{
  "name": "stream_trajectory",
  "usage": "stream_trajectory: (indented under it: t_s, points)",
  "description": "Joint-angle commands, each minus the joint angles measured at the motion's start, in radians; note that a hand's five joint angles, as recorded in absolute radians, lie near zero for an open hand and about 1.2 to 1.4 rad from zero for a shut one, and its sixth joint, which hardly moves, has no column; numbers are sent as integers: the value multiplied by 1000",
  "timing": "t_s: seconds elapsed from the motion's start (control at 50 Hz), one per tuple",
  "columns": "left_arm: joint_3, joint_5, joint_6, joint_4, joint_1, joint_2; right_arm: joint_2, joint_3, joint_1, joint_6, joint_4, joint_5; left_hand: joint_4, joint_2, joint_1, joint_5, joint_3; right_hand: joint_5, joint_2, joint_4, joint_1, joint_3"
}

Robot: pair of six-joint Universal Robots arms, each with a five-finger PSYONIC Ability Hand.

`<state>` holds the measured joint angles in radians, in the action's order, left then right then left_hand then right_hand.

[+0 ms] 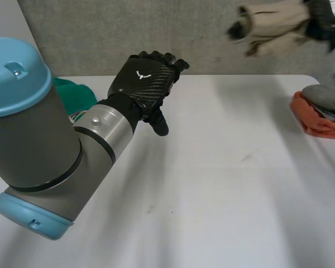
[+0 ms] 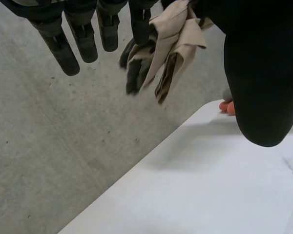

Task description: Fold the laundry.

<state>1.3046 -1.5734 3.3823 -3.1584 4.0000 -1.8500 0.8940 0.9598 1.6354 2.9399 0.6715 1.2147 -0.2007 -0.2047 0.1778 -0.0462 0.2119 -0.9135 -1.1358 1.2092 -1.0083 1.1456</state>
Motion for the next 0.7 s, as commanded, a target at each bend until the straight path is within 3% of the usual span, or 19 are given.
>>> stream_trajectory:
  t_s: [0.02, 0.26, 0.44, 0.6, 0.62, 0.66, 0.7]
  points:
    - [-8, 15, 0, -2, -27, -12, -177, -160, -207, 86, 29, -38, 5, 9, 18, 25, -16, -308, -260, 187, -388, 251]
    - [8, 81, -3, -2, -42, -17, -460, -248, -416, 272, 36, -288, 5, 9, 18, 25, -16, -308, -260, 187, -388, 251]
    - [24, 81, -5, -2, -48, -18, -524, -204, -468, 271, 42, -337, 2, 6, 21, 22, -13, -308, -260, 187, -388, 251]
    - [25, 81, -5, -2, -52, -18, -457, -150, -463, 251, 37, -310, 2, 6, 21, 22, -13, -295, -247, 174, -374, 237]
    - [25, 81, -5, -2, -52, -18, -428, -133, -467, 248, 27, -288, 2, 6, 21, 22, -13, 249, 297, -370, 169, -306]
    - [25, 79, -5, -2, -55, -17, -397, -105, -468, 246, 19, -264, 2, 6, 21, 22, -13, 851, 898, -972, 771, -908]
    - [25, 79, -5, -2, -58, -15, -344, -49, -470, 243, 4, -241, 2, 6, 21, 22, -13, 914, 961, -1035, 834, -971]
